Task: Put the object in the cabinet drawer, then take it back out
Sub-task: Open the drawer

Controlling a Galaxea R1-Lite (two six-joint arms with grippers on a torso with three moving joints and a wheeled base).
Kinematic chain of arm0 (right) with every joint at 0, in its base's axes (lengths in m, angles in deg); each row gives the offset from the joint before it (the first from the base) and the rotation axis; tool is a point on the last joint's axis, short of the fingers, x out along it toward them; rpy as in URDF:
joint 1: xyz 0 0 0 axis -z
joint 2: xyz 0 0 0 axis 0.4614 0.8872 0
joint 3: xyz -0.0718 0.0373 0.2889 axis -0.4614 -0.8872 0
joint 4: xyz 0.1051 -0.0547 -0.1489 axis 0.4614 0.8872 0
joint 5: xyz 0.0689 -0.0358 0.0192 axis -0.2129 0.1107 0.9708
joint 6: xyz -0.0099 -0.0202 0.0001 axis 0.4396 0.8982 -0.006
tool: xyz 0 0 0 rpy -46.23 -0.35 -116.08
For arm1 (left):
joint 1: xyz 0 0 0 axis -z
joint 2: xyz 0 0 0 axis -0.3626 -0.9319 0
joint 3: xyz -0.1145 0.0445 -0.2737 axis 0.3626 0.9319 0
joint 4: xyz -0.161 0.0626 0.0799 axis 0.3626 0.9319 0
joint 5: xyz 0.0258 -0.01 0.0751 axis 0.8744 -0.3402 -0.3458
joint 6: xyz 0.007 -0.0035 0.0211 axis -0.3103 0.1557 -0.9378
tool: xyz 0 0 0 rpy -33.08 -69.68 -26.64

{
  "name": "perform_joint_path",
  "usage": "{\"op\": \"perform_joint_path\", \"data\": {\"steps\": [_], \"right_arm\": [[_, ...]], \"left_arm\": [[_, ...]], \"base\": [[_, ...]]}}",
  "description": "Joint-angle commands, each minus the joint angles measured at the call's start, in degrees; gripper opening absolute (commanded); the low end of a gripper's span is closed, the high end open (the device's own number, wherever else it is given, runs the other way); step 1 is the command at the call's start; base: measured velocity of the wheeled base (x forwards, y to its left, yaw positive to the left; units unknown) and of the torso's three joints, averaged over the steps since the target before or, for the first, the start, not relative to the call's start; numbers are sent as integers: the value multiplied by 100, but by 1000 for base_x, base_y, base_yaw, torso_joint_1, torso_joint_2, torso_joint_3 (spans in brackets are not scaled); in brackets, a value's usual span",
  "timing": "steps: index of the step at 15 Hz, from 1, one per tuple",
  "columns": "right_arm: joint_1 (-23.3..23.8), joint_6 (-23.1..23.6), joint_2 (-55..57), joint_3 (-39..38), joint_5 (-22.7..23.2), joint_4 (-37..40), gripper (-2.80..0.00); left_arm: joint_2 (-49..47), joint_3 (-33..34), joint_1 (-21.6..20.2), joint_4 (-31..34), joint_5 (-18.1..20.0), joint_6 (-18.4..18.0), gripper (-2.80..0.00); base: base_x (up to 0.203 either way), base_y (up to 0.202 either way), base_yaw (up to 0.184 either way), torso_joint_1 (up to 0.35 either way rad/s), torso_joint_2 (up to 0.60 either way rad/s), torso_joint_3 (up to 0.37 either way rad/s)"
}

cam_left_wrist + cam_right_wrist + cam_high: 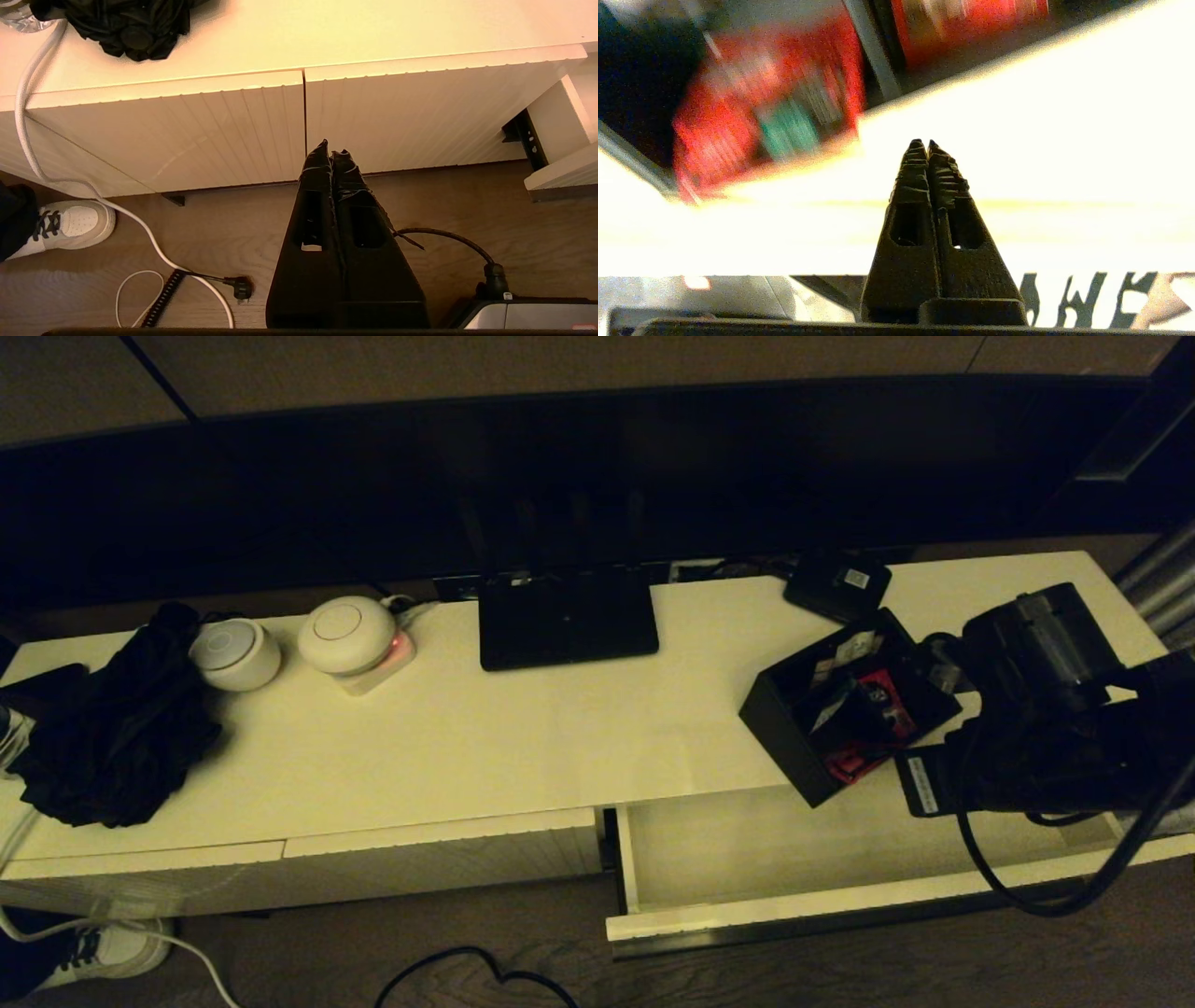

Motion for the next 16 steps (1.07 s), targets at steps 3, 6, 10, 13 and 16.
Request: {"op": "perform_joint_path", "data": {"steps": [3,6,10,13,16], "right_arm": [[1,-14,-506,-1407,-91,-990,-280],[-2,-20,-377,-1949,-533,-2148,-280],[14,-97,-300,-2385,-590,-3178,-280],[10,-414,-122,-2565,-580,-3472,-280],[76,-559,124,-2582,-588,-4025,-280]], "left_arm": [[0,18,-1,0,-5,0,-280],[0,18,-1,0,-5,0,-280],[0,18,-1,0,-5,0,-280],[0,18,-1,0,-5,0,-280],[0,18,-1,0,-5,0,-280]], "base": [[0,0,0,0,0,0],[0,0,0,0,0,0],[0,0,0,0,0,0],[0,0,0,0,0,0],[0,0,0,0,0,0]]}}
